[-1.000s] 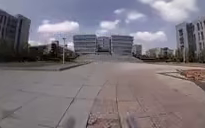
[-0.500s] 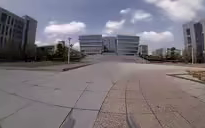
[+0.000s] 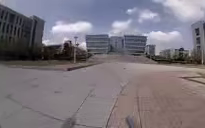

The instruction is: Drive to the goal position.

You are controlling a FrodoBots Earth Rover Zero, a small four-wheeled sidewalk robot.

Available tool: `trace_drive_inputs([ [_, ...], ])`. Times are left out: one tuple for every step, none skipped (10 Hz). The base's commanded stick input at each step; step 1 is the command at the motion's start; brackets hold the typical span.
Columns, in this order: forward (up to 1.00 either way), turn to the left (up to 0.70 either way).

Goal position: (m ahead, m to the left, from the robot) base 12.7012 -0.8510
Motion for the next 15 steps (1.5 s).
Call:
trace_drive_inputs([
  [0.70,-0.22],
  [0.70,-0.22],
  [0.70,-0.22],
  [0.70,-0.21],
  [0.70,-0.16],
  [0.70,-0.12],
  [0.70,-0.08],
  [0.70,-0.03],
  [0.70,0.01],
  [0.70,0.06],
  [0.70,0.10],
  [0.70,0.13],
  [0.70,0.13],
  [0.70,0.13],
  [0.70,0.13],
])
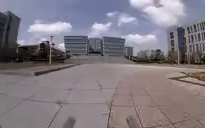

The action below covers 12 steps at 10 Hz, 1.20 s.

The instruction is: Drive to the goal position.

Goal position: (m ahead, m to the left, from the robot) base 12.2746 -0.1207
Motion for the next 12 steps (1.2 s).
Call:
trace_drive_inputs([
  [0.70,0.13],
  [0.70,0.13],
  [0.70,0.13],
  [0.70,0.13],
  [0.70,0.13],
  [0.70,0.12],
  [0.70,0.05],
  [0.70,0.01],
  [0.70,0.01],
  [0.70,0.01],
  [0.70,0.01],
  [0.70,0.01],
])
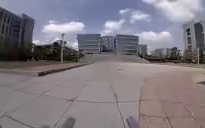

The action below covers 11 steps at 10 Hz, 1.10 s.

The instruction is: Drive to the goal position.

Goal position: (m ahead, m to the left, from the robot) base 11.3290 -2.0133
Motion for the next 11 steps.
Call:
trace_drive_inputs([
  [0.70,0.04],
  [0.70,0.10],
  [0.70,0.13],
  [0.70,0.13],
  [0.70,0.13],
  [0.70,0.13],
  [0.70,-0.19],
  [0.70,-0.22],
  [0.70,-0.22],
  [0.70,-0.22],
  [0.70,-0.22],
])
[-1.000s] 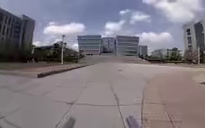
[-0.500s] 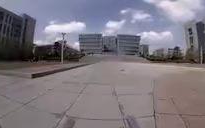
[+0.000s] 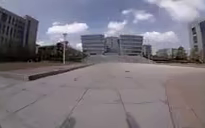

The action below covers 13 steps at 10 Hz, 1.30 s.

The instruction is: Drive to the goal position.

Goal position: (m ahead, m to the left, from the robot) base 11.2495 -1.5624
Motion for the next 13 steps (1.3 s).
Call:
trace_drive_inputs([
  [0.70,-0.22],
  [0.70,-0.22],
  [0.70,-0.22],
  [0.70,-0.22],
  [0.70,-0.22],
  [0.70,-0.22],
  [0.70,-0.22],
  [0.70,-0.22],
  [0.70,-0.22],
  [0.70,0.04],
  [0.70,0.09],
  [0.70,0.13],
  [0.70,0.13],
])
